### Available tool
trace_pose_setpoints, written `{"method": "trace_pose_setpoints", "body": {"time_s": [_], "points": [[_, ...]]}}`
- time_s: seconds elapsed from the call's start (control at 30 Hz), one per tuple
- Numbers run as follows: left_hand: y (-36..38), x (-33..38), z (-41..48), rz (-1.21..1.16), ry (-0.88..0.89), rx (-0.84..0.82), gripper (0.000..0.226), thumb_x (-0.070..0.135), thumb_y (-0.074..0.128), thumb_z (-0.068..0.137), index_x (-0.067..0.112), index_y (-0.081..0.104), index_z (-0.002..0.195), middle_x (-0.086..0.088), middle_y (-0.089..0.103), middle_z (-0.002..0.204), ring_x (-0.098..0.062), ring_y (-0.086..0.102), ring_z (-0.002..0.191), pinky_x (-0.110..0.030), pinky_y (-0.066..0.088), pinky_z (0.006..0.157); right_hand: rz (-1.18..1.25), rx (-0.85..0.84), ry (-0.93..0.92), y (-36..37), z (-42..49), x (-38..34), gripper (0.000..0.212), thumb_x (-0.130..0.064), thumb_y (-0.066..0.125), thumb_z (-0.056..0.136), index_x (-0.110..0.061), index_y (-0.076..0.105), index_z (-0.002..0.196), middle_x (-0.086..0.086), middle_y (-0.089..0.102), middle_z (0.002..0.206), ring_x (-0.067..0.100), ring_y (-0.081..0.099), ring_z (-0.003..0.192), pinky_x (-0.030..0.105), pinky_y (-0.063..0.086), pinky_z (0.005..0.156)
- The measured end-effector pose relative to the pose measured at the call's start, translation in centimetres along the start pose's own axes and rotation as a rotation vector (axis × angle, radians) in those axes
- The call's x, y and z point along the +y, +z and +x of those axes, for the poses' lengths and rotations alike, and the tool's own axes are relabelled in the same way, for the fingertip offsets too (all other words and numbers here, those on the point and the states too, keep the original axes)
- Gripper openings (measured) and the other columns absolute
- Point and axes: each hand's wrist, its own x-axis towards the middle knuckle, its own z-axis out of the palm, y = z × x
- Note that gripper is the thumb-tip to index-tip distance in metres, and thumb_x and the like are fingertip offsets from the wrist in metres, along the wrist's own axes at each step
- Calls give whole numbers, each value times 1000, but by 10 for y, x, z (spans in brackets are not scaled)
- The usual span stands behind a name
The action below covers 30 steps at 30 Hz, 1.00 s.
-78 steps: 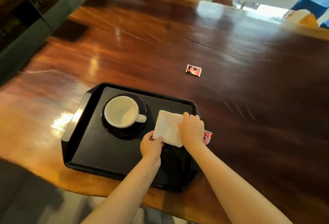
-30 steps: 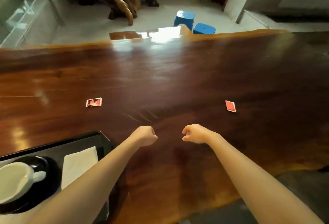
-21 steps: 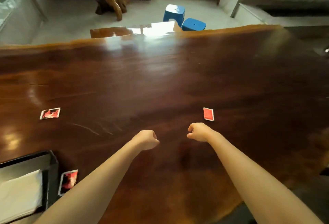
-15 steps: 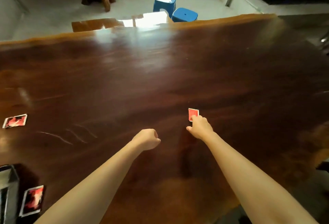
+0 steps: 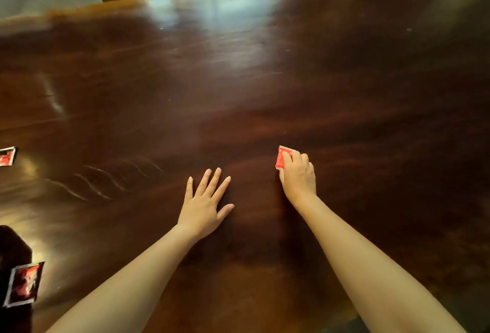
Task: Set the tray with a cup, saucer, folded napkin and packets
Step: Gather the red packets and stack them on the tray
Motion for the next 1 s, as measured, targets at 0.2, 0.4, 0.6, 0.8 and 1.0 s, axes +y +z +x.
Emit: {"method": "trace_pose_setpoints", "body": {"time_s": [0.2,0.4,0.6,0.8,1.0], "points": [[15,-5,0,-30,12,94,66,68,6,86,39,-8,144,9,-13,156,-16,-20,143,-46,-16,113,-133,93,-124,10,-6,-12,34,-21,80,63,-2,65,86,14,63,80,27,59,69,32,50,57],[19,-4,1,-23,18,122,66,66,10,88,37,-9,145,8,-13,156,-17,-19,143,-47,-15,114,-262,211,-243,8,-1,-22,21,-4,81,54,-5,62,61,10,58,57,23,56,51,26,44,43],[6,-11,2,-168,52,42,65,57,28,92,37,1,148,10,-10,158,-10,-18,143,-43,-16,114,514,-10,26,-11,-3,-30,11,-19,57,88,-8,61,88,2,59,78,21,55,72,31,41,62],[-30,-16,3,-944,-137,60,62,32,46,95,28,16,148,1,41,148,-15,26,141,-41,8,119,1005,-394,117,-30,-12,-63,17,-12,44,94,-12,61,98,4,64,93,9,61,78,16,52,59],[-72,-36,-23,-1427,-182,201,33,18,60,90,13,58,122,-6,67,110,-18,65,99,-29,56,81,1020,-543,-93,-69,-15,-117,19,-14,45,95,-10,63,98,4,65,90,11,62,78,20,54,65]]}}
